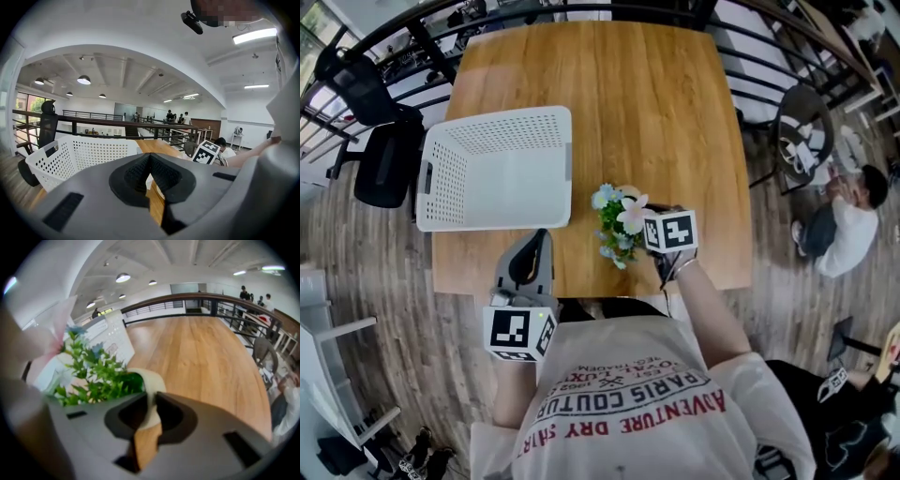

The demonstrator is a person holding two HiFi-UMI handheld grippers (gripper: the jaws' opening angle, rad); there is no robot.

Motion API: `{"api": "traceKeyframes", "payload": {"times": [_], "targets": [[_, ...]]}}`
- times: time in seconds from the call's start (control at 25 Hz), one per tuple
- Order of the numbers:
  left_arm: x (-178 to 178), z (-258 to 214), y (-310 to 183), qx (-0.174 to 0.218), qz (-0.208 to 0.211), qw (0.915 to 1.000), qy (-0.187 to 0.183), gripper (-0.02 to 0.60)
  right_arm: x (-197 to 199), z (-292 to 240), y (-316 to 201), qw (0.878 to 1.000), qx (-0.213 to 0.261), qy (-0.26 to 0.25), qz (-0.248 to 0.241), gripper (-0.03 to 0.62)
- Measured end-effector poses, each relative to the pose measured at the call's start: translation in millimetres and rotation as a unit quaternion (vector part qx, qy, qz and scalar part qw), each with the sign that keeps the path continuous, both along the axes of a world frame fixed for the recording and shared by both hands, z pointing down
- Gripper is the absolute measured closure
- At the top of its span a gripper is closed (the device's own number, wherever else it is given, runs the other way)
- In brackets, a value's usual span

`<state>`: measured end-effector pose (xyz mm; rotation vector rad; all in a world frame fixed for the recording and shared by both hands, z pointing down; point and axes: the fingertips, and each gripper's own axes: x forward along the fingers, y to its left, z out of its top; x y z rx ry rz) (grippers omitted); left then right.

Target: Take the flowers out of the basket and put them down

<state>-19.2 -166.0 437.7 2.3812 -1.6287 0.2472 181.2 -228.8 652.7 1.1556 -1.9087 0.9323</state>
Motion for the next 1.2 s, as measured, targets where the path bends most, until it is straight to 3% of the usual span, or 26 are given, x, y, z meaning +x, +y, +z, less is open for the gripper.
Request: {"api": "traceKeyframes", "payload": {"times": [0.32,0.56,0.68,0.84,1.04,1.2], "targets": [[-13,-1,-3,-0.002,-0.007,1.0000,-0.005,0.556,6,16,-1,0.994,-0.041,-0.050,0.090,0.510],[-20,-2,-12,-0.002,-0.010,0.9999,-0.007,0.556,10,14,1,0.997,-0.029,0.005,0.068,0.493],[-20,-4,-14,0.002,-0.007,1.0000,-0.006,0.556,17,5,-3,0.997,-0.003,0.027,0.066,0.443],[-17,-11,-18,0.009,0.002,0.9999,-0.005,0.557,22,-27,-13,0.996,0.044,0.047,0.061,0.433],[-21,-24,-25,0.020,0.019,0.9996,-0.006,0.557,15,-98,-31,0.986,0.141,0.056,0.065,0.549],[-35,-38,-32,0.037,0.034,0.9987,-0.012,0.557,-15,-156,-40,0.976,0.213,0.003,0.056,0.560]]}}
